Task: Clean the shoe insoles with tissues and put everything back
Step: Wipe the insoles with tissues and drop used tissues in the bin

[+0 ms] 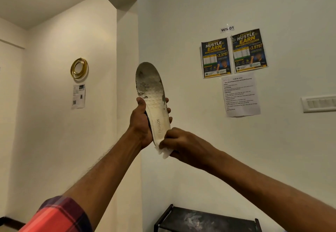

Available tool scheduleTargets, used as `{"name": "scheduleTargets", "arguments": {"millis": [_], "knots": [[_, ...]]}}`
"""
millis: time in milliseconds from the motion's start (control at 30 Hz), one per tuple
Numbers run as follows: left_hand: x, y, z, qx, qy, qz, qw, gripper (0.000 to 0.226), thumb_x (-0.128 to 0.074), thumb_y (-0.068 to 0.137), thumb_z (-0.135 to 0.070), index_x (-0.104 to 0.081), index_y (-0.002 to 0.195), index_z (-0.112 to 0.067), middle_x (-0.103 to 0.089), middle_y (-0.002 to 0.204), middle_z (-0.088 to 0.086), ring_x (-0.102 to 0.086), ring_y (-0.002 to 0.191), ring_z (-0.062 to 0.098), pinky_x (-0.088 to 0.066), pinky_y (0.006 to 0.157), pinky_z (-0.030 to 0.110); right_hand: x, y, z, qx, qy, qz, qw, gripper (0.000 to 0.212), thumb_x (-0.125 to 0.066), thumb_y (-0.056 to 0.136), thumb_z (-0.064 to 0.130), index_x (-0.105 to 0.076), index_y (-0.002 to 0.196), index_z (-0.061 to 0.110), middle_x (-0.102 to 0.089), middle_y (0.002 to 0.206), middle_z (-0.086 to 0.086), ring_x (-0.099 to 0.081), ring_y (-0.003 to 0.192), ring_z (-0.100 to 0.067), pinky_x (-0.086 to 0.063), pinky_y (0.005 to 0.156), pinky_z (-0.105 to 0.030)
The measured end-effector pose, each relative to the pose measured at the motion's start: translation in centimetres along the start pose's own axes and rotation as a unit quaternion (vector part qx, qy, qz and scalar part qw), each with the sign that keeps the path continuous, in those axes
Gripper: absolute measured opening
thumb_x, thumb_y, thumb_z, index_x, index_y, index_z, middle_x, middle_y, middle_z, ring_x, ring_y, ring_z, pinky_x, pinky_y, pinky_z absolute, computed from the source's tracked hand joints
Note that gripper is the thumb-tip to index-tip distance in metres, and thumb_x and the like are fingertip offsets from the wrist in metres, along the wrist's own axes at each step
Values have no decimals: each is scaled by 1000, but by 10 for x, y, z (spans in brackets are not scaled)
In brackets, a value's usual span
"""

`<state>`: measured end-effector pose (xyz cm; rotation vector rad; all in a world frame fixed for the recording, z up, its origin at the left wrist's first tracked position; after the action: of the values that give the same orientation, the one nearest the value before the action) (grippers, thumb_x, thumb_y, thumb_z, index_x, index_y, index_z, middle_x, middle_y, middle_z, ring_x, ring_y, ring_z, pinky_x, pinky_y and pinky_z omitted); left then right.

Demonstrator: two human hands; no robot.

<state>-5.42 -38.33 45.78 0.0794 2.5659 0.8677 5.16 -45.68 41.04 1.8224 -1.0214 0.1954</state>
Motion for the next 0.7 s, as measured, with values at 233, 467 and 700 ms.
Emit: {"name": "scheduleTargets", "arguments": {"millis": [233, 467, 700], "knots": [[0, -1, 0, 1, 0, -1, 1000, 78, -16, 100, -71, -69, 120, -16, -69, 122, 10, -61, 104, 28, -50, 93, 47, -4, 3, -3, -22, 22, 16, 999, 30, -78, 84, 13, -71, 112, 13, -64, 121, -12, -62, 109, -33, -56, 84, -29], [-2, 1, 2, 2, -11, 2, 1000, 80, -17, 100, -71, -70, 121, -15, -68, 127, 11, -60, 108, 29, -49, 97, 49, 6, 0, -21, -70, 57, -18, 996, 27, -80, 81, 11, -73, 107, 14, -65, 117, -12, -65, 102, -30, -49, 79, -10], [-5, -2, 3, 5, -2, 11, 1000, 79, -17, 100, -70, -69, 122, -14, -68, 125, 10, -60, 109, 29, -49, 99, 50, 11, -9, -41, -124, 69, -46, 989, 27, -82, 80, 13, -75, 105, 15, -68, 104, -8, -68, 89, -27, -56, 69, -24]]}}
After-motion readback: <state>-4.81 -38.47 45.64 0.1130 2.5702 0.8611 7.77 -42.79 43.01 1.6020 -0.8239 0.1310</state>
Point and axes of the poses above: each hand's wrist, its own y-axis towards the middle knuckle, its own x-axis out of the back of the hand, z = x × y, the point moved 10 cm from there along y, towards the middle knuckle
